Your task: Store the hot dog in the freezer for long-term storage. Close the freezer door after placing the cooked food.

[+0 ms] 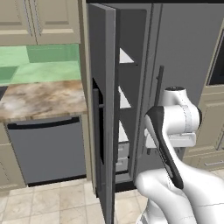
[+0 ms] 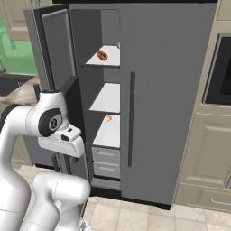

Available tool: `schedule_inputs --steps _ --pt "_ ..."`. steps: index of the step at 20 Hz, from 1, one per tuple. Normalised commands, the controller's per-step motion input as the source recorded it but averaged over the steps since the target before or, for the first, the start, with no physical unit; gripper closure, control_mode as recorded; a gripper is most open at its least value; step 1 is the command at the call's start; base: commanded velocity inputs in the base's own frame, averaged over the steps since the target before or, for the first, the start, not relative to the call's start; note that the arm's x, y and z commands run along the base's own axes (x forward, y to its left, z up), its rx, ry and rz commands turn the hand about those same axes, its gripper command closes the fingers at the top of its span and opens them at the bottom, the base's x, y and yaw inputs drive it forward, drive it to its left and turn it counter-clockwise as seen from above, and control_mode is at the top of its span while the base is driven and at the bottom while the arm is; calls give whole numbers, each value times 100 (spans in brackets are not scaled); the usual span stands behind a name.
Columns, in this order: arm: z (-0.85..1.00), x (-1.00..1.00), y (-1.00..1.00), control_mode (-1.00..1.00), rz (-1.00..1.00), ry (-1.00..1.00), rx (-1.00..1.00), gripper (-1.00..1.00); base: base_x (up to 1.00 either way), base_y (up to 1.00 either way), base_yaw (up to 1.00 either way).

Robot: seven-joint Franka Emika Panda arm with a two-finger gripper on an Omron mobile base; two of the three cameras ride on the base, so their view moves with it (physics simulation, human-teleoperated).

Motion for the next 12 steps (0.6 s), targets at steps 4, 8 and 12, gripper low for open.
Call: schedule_inputs --steps 4,8,12 --pt "0 0 0 100 0 0 0 -100 -1 3 0" --pt "0 0 0 100 0 0 0 -100 0 0 0" --pt "0 0 0 100 0 0 0 -100 0 0 0"
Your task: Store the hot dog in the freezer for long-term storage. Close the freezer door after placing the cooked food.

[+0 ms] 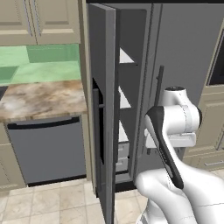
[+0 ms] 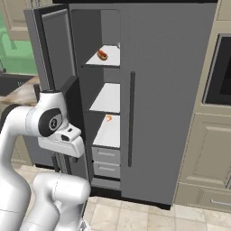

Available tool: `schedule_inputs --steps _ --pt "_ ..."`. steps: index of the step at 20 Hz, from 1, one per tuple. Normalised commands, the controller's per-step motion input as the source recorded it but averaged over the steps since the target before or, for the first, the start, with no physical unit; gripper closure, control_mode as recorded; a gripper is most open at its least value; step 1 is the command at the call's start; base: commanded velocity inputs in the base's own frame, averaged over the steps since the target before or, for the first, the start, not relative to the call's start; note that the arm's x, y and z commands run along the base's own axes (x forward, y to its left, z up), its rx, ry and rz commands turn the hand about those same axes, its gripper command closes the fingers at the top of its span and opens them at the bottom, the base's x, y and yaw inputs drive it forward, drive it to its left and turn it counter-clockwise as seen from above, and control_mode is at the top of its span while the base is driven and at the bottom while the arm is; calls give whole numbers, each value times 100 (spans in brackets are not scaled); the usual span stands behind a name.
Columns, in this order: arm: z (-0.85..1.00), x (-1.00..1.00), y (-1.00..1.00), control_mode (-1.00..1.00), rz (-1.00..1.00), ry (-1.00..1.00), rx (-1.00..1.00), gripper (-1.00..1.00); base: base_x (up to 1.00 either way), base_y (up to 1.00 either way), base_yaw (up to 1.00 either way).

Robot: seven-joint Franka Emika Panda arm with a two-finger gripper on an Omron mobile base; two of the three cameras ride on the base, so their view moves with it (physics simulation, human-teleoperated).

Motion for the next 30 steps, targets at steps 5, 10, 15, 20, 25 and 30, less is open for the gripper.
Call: schedule_inputs --steps 5,10,15,20,25,30 --pt "0 0 0 -100 0 0 0 -100 0 0 0" --pt "0 0 0 -100 0 0 0 -100 0 0 0" --pt "0 0 0 -100 0 0 0 -100 0 0 0" --pt "0 0 0 -100 0 0 0 -100 0 0 0" --pt "0 -38 45 -100 -18 -4 0 -100 0 0 0" --pt "0 8 79 -100 -40 -12 -1 -100 0 0 0"
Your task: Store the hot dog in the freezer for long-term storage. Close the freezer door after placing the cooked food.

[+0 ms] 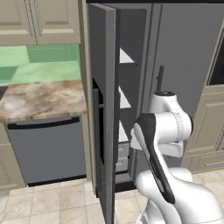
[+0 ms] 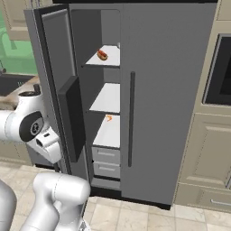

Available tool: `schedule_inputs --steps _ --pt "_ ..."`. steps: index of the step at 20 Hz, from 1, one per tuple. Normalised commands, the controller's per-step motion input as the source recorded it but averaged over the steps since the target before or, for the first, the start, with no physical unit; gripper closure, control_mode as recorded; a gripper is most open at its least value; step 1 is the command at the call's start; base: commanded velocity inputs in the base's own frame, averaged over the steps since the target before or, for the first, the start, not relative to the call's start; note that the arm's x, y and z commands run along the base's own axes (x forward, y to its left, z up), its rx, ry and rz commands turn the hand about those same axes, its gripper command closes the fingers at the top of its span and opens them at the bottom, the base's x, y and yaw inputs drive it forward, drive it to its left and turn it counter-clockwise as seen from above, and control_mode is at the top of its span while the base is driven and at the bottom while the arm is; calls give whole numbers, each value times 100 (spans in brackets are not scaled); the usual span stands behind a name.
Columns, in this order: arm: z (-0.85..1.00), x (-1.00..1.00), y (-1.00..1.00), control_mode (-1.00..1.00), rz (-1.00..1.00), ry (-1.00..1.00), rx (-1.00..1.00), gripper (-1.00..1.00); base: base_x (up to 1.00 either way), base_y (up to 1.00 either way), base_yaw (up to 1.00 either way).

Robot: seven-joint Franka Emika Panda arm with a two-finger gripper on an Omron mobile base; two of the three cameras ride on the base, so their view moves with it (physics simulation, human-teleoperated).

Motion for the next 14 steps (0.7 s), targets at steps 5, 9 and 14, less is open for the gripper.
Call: schedule_inputs --steps 5,9,14 --pt "13 36 100 -100 -28 -30 -23 -100 0 0 0" --pt "3 63 99 -100 -9 -31 -34 -100 0 0 0" --pt "0 51 43 -100 -1 -25 -33 -100 0 0 0"
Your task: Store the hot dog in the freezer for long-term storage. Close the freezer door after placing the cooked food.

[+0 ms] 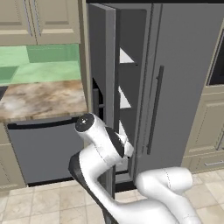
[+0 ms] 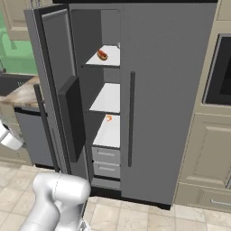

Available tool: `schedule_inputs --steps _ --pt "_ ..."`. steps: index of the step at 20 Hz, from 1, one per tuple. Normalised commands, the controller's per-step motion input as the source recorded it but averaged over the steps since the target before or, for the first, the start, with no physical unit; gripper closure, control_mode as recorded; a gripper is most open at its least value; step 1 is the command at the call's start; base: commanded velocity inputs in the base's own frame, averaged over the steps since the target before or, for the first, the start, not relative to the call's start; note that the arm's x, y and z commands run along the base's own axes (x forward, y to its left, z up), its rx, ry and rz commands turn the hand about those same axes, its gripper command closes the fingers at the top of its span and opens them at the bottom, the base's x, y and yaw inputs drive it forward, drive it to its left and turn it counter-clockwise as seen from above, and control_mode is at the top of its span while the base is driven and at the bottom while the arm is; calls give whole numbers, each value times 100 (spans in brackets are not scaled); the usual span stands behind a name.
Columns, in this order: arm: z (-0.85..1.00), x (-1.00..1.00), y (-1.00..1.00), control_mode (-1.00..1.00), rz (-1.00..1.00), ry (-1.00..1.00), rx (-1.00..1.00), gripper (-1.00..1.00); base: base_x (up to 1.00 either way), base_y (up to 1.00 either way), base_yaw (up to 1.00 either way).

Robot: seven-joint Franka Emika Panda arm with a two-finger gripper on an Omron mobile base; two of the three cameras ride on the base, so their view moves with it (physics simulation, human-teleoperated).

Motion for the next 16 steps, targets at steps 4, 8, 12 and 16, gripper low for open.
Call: schedule_inputs --steps 4,8,12,16 --pt "0 31 29 -100 -16 -9 -26 -100 0 0 0" --pt "0 15 10 -100 -14 -2 -5 -100 0 0 0" --pt "0 54 2 -100 -10 -1 -5 -100 0 0 0" --pt "-3 69 0 -100 -15 -9 -13 -100 0 0 0"
